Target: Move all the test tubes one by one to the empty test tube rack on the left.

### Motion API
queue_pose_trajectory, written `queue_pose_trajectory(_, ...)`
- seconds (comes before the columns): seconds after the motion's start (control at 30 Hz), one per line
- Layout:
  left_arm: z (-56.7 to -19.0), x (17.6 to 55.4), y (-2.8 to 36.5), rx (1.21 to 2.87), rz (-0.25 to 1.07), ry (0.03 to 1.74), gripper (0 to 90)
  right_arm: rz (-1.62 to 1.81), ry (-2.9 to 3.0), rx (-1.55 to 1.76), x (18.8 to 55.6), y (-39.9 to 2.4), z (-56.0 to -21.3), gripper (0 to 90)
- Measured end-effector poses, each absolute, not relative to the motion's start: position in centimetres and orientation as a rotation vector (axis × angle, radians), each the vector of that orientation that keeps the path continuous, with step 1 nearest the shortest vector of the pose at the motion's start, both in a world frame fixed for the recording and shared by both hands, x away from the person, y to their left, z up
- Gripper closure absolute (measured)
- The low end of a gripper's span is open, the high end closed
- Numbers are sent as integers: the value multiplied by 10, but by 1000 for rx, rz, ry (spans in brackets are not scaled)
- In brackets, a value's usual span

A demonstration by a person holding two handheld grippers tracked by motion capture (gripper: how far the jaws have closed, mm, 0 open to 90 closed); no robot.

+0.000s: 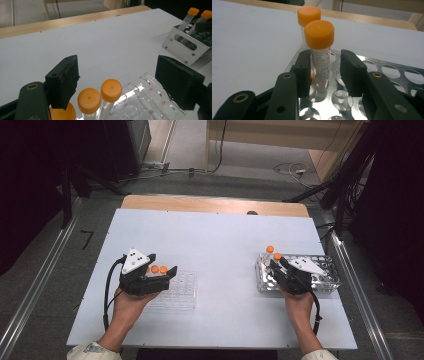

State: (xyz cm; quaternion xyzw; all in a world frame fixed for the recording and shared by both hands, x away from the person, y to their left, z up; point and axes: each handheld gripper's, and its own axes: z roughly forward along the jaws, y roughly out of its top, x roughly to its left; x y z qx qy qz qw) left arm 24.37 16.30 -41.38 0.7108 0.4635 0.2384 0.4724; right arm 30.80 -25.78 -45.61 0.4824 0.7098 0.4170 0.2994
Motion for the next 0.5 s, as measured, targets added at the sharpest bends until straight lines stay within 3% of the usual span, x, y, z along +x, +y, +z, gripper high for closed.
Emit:
queue_pose_trajectory(0.27, -415, 244, 162, 1741, 573, 1136, 201, 1083, 1902, 1259, 309, -255, -459, 703)
queue_pose_trajectory(0.5, -415, 244, 162, 1742, 570, 1137, 202, 1085, 1900, 1257, 310, -256, -460, 717)
